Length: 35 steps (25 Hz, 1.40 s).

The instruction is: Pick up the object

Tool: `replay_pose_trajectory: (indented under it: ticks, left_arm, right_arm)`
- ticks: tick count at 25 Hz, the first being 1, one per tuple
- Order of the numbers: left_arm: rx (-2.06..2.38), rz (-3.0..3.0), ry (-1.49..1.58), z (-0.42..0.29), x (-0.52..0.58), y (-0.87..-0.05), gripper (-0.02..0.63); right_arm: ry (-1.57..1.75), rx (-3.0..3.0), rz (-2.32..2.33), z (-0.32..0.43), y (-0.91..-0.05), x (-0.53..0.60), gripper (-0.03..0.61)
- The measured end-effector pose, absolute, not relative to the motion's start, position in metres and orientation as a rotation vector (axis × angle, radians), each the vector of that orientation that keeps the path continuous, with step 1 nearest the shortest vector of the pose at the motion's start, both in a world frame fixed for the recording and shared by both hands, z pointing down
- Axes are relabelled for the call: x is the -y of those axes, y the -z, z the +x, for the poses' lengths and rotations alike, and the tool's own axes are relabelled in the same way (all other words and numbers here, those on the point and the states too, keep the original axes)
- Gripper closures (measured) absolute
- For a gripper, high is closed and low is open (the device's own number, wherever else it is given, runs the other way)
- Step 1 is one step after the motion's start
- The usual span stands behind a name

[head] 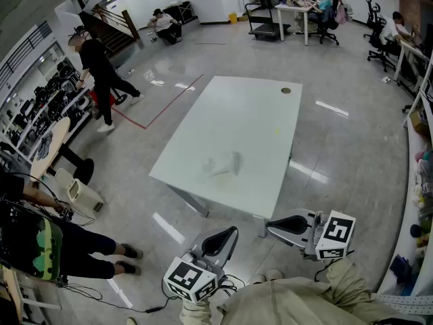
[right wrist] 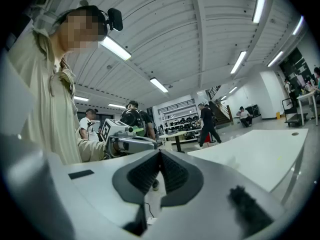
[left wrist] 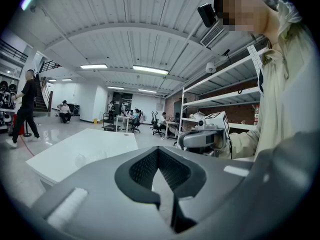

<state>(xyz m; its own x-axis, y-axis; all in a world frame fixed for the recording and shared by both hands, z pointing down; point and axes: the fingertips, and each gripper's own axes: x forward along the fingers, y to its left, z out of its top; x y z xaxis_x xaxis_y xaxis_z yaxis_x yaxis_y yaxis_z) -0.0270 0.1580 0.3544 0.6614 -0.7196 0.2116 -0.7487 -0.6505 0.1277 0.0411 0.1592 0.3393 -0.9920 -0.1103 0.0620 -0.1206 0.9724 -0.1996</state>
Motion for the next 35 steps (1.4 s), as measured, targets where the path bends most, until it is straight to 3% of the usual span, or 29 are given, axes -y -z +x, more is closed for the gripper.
replay_pose_trajectory:
  ticks: [11,35]
  left_arm:
    - [1.249,2.588,-0.168,-0.038,-0.136,-0.377,0.607]
    - [1.131,2.525,-0.236,-0.117,0.038,-0.425,0.607]
  right_arm:
    - [-0.338,3.026,0.124,0.031,-0.360,-0.131,0.577]
    - [-0.441,2.900,0.340,-0.057,-0.404,0.044,0.577]
